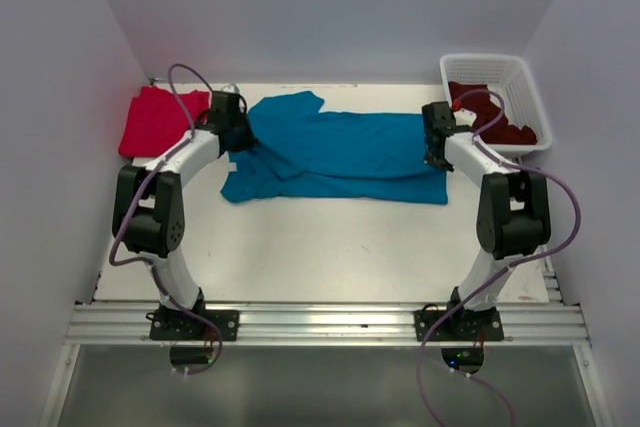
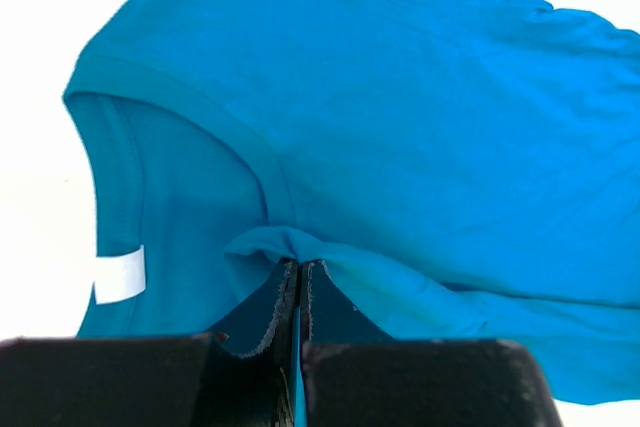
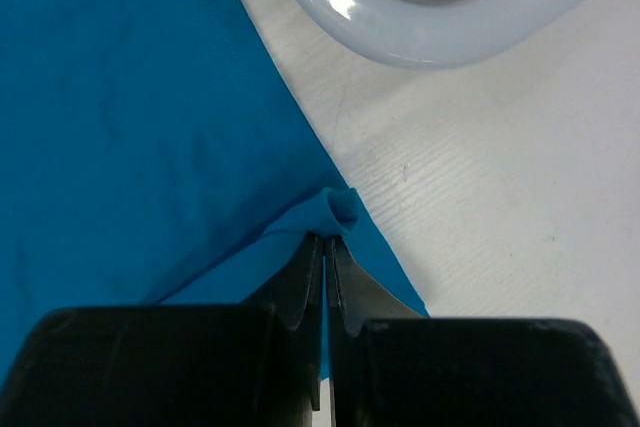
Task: Fold and stack the t-shirts
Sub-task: Fold the tshirt
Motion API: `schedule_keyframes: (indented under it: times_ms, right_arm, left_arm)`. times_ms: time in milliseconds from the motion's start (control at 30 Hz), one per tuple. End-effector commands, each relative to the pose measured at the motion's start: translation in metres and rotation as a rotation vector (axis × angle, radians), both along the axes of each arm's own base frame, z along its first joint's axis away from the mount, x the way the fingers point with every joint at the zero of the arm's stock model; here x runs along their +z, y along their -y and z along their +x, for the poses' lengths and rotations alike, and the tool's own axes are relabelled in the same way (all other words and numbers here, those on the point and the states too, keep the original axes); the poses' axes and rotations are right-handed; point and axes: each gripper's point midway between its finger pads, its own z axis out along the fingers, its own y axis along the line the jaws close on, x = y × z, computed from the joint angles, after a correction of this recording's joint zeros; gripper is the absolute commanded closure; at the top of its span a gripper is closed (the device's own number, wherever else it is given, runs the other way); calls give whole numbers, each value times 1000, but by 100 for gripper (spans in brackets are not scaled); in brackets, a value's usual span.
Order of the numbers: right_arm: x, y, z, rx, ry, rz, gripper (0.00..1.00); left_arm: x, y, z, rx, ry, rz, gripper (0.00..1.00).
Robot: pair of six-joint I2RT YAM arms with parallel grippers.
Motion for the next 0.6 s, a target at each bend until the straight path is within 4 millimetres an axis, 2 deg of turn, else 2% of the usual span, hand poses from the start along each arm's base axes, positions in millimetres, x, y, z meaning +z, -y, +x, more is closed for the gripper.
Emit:
schedule_keyframes:
  times_ms: [0,200,233,300,333,367,400,433,500,533,567]
  right_arm:
    - [14,7,20,-20,63,-30,100]
    - [7,6,30,-20,66,-25,100]
    - [7,6,32,-19,69,-19,100]
    - [3,3,38,-4,78,-8,85]
    - [4,0,41,4,87,-1,72]
    - [5,-1,46,12,104,-1,61]
    - [6,0,48,13,112,-3,53]
    - [9,-1,50,18,125,-4,49]
    - [20,1,56,27,163,-17,42]
    - [23,2,57,27,176,-19,33]
    - [27,2,59,33,192,-22,32]
  left_arm:
    - [18,4,30,-7,93,-38,100]
    - [16,11,45,-29,144,-70,98]
    - [18,13,47,-37,160,-79,83]
    - [24,14,54,-40,215,-92,73]
    - [31,14,57,-41,254,-100,54]
    - [40,14,61,-37,308,-105,40]
    - [46,13,62,-28,338,-104,11]
    - [53,11,62,-22,371,-106,0]
    - [73,8,59,-14,464,-113,0]
    - [76,8,57,-15,478,-113,0]
    - [83,8,57,-19,495,-113,0]
